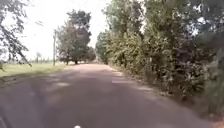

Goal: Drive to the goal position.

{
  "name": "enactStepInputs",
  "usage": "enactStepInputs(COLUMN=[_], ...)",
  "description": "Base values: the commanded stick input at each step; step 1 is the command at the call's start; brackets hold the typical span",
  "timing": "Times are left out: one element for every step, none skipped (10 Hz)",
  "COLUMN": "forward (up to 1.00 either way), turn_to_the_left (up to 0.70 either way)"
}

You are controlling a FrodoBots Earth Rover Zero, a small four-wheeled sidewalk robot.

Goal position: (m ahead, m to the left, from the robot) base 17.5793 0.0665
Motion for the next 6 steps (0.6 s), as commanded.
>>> enactStepInputs(forward=[1.00,1.00,1.00,1.00,1.00,1.00], turn_to_the_left=[-0.03,-0.03,-0.03,-0.03,-0.03,-0.03])
